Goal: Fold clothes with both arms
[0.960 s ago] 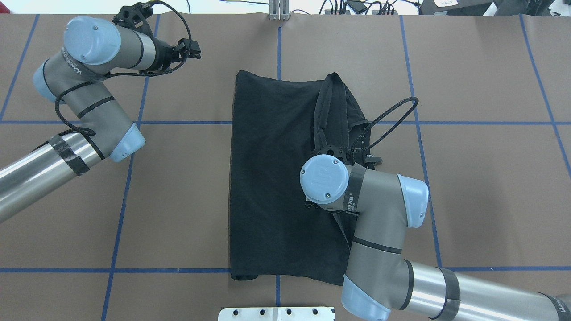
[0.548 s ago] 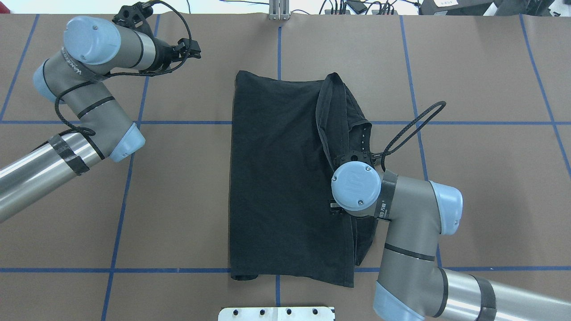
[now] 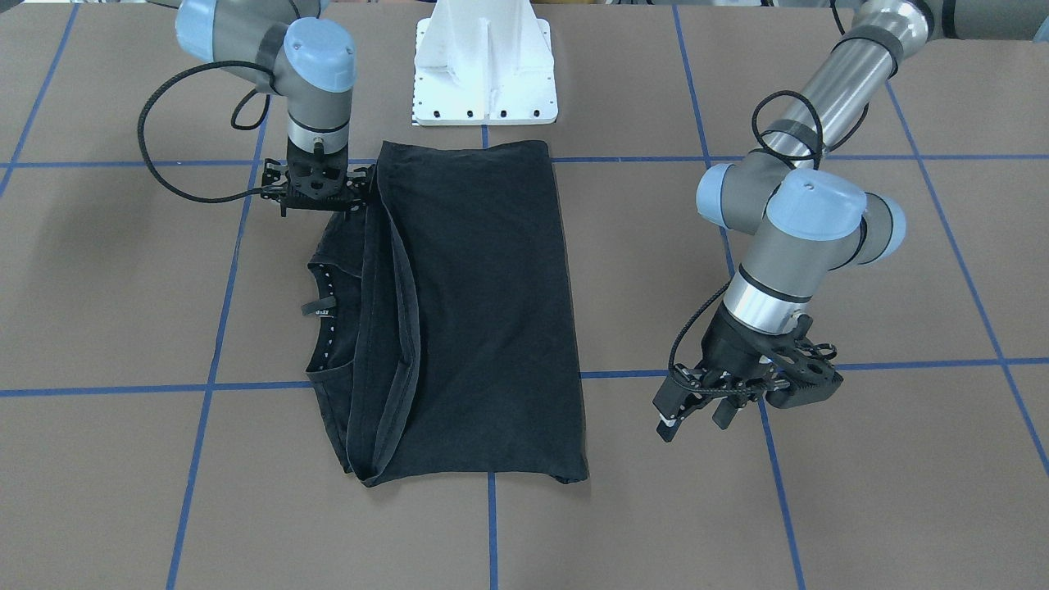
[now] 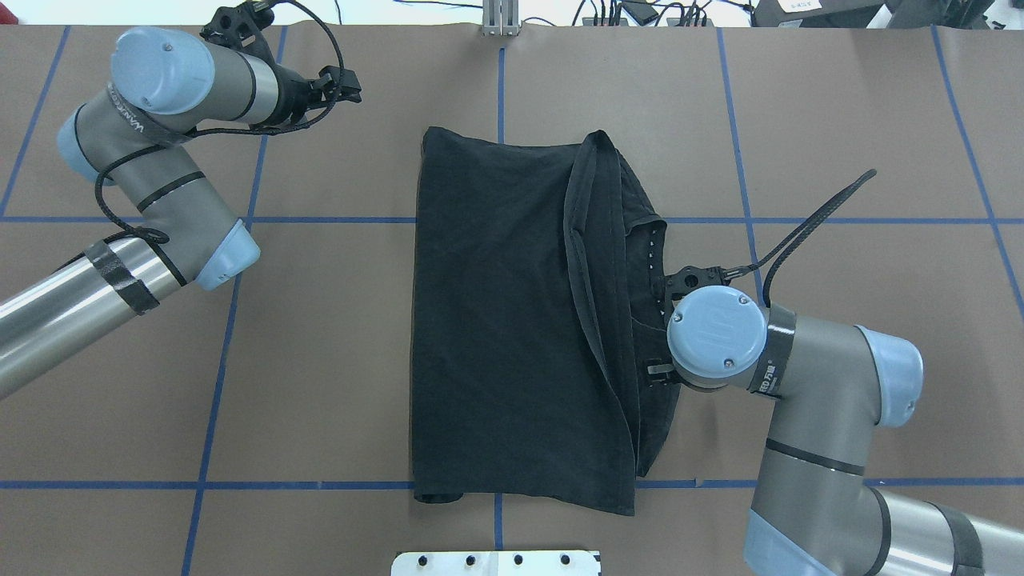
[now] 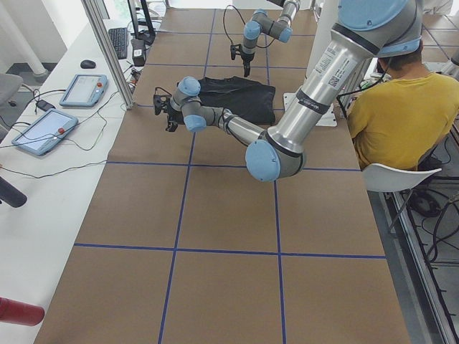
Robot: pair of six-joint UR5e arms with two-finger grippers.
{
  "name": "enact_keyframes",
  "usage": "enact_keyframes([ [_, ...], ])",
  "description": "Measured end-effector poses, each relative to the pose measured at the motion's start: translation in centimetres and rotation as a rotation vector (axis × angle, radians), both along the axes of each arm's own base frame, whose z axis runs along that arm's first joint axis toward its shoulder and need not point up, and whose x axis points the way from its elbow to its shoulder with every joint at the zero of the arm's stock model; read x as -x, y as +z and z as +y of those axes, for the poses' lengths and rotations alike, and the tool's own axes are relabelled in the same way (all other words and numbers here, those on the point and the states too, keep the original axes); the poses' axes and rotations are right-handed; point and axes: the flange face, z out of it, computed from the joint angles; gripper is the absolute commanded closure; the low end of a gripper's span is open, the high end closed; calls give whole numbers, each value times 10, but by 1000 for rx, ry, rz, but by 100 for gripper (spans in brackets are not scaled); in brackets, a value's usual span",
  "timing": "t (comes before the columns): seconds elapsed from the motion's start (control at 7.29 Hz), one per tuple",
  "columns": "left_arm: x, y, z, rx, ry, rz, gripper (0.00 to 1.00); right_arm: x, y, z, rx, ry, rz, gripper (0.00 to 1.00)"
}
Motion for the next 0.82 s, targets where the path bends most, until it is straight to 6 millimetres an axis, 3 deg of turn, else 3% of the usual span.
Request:
enact_keyframes([
  [0.14,0,-1,0,-1,0,1,0,6,-22,-20,-3,20,-28,0],
  [0.41,1,-2,1,-2,1,3,0,48,-66,-67,1,56,-47,0],
  [0.69,1,-2,1,-3,1,3,0,90,-79,-94,23,67,-17,0],
  [0.82,1,-1,1,-3,1,3,0,105,-80,-95,29,61,-3,0],
])
